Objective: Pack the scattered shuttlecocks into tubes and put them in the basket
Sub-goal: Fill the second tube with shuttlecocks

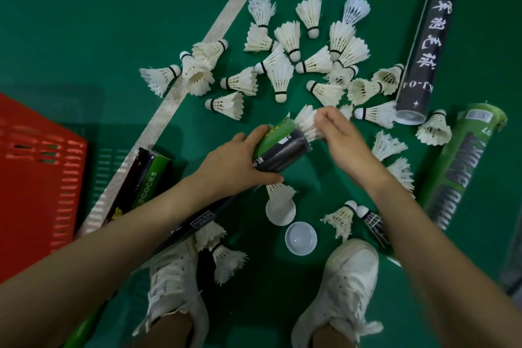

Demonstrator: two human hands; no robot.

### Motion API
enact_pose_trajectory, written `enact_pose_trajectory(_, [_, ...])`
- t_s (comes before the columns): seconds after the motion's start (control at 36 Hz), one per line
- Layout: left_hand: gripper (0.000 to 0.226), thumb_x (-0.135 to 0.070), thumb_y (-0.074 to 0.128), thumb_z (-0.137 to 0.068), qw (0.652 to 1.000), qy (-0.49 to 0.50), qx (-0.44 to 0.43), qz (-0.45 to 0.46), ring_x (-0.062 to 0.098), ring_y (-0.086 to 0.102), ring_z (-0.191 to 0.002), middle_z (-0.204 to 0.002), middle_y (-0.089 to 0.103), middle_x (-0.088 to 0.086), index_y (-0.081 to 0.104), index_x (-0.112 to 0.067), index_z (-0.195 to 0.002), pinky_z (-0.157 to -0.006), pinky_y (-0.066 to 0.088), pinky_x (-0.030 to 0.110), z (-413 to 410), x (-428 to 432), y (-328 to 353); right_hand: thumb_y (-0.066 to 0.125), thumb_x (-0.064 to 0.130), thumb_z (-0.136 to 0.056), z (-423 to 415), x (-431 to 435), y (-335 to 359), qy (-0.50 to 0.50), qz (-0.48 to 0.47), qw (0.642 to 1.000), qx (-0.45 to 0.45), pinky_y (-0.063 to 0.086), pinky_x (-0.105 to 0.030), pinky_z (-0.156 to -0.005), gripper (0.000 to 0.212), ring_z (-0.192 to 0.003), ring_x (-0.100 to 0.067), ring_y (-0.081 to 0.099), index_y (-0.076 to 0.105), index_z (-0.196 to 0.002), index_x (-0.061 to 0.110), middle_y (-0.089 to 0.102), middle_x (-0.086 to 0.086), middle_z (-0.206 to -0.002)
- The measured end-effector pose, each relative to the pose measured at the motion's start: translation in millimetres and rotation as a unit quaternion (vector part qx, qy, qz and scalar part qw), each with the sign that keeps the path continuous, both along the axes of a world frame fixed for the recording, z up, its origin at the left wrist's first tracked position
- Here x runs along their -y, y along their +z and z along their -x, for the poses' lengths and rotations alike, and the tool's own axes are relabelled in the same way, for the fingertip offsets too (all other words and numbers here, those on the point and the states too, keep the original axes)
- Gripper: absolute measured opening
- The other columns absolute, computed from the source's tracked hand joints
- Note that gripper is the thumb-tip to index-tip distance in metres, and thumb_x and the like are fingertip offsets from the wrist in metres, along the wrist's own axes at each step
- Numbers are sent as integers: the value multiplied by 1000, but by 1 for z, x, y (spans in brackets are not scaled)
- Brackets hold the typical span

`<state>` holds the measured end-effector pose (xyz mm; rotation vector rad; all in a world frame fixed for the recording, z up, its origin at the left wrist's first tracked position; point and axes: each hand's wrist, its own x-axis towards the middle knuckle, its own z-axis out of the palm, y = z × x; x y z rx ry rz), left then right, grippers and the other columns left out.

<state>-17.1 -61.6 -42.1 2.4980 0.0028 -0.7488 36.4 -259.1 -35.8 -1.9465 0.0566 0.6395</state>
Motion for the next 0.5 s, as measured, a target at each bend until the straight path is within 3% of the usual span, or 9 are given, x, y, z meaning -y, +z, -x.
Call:
enact_pose_trajectory(0.06, [101,-67,70,-70,1000,4,11,-1,28,57,-108,-126,49,4,13,-38,-149,-91,49,41,1,0,-4,30,43,-101,9,-12,0,15,-41,998,-47,32,1,-72,23,-75,19,44,49,-109,32,45,23,-88])
enact_pose_trajectory(0.11, [102,-66,71,-68,1000,21,11,-1,28,57,-108,-126,50,5,15,-38,-149,-92,49,42,4,-4,-8,25,50,-99,17,-25,-5,36,-74,994,-75,27,9,-77,50,-81,27,41,43,-136,22,43,24,-99])
enact_pose_trajectory(0.14, [102,-66,71,-68,1000,30,6,1,28,57,-109,-126,50,5,16,-38,-149,-93,48,43,6,-7,-9,23,58,-95,21,-31,-8,44,-86,992,-81,27,4,-91,60,-97,24,44,40,-140,22,48,21,-112])
enact_pose_trajectory(0.19, [103,-65,72,-67,999,43,-2,3,29,56,-109,-126,50,6,16,-38,-149,-94,48,43,12,-15,-11,22,73,-87,26,-42,-14,35,-103,991,-80,29,-25,-112,66,-124,-2,47,47,-132,32,52,8,-132])
enact_pose_trajectory(0.22, [102,-65,72,-68,999,48,-5,0,29,56,-109,-127,50,7,16,-38,-149,-94,48,43,16,-19,-11,23,72,-88,28,-44,-16,15,-118,990,-75,32,-33,-111,57,-123,-9,50,53,-122,36,56,4,-129])
enact_pose_trajectory(0.31, [102,-64,71,-70,997,59,-32,-24,30,56,-110,-132,48,6,13,-38,-150,-92,48,41,25,-35,-11,35,43,-100,34,-47,-29,-80,-120,989,-42,43,-40,-103,23,-105,-10,59,55,-102,31,63,5,-106])
enact_pose_trajectory(0.36, [103,-64,71,-69,996,73,-47,-37,29,56,-112,-135,46,6,11,-39,-149,-92,48,40,31,-45,-11,47,33,-98,40,-45,-40,-57,-42,998,0,44,-37,-100,11,-102,-11,58,54,-102,25,61,6,-103])
enact_pose_trajectory(0.39, [103,-65,71,-69,995,80,-51,-38,29,55,-112,-135,46,6,11,-39,-149,-91,48,40,34,-50,-11,52,33,-96,44,-43,-46,-12,17,1000,19,43,-33,-98,16,-104,-12,55,54,-106,21,59,5,-107])
enact_pose_trajectory(0.5, [104,-67,70,-68,993,92,-62,-46,29,54,-114,-136,46,7,12,-38,-150,-90,47,38,48,-58,-10,60,52,-85,63,-38,-64,205,256,944,45,39,-36,-98,62,-121,-24,40,42,-128,12,46,-7,-126])
